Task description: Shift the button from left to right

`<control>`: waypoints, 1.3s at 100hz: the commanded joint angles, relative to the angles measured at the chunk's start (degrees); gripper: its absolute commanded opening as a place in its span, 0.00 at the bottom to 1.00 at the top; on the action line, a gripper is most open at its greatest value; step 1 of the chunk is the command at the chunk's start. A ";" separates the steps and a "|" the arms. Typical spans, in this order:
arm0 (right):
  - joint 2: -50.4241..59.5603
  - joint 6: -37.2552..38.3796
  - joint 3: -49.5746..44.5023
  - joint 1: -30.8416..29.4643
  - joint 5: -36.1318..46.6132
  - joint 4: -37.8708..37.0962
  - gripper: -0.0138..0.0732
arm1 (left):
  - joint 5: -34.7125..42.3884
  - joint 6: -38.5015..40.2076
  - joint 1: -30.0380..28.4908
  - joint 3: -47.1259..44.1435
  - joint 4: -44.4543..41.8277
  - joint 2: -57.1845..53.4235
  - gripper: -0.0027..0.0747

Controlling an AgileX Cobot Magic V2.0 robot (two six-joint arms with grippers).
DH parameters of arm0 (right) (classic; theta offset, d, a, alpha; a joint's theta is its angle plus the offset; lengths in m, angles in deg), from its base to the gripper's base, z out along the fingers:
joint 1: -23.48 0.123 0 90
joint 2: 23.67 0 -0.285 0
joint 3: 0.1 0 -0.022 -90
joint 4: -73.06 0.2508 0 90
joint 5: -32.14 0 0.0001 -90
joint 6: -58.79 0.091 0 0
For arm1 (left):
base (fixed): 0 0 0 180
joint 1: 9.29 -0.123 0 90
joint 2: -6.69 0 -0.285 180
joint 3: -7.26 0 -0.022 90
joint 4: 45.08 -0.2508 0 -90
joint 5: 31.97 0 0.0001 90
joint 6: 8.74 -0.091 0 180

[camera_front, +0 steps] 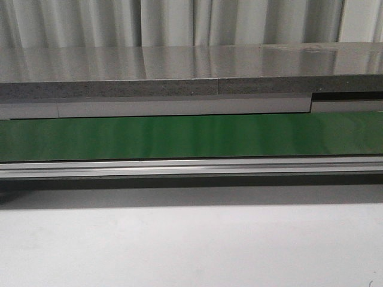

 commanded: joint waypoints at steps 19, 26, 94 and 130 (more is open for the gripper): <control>3.51 0.10 -5.27 2.93 10.08 0.75 0.08 | 4.87 0.06 0.41 1.68 0.69 0.42 0.01; 5.91 0.22 -7.71 2.93 11.22 0.75 0.08 | 4.87 0.06 0.41 1.68 0.69 0.42 0.01; 17.78 0.23 -22.80 3.31 20.77 0.70 0.08 | 4.77 0.06 0.41 1.68 0.69 0.53 0.01; 17.78 0.23 -25.26 3.31 23.13 0.70 0.08 | 4.77 0.06 0.41 1.68 0.69 0.53 0.01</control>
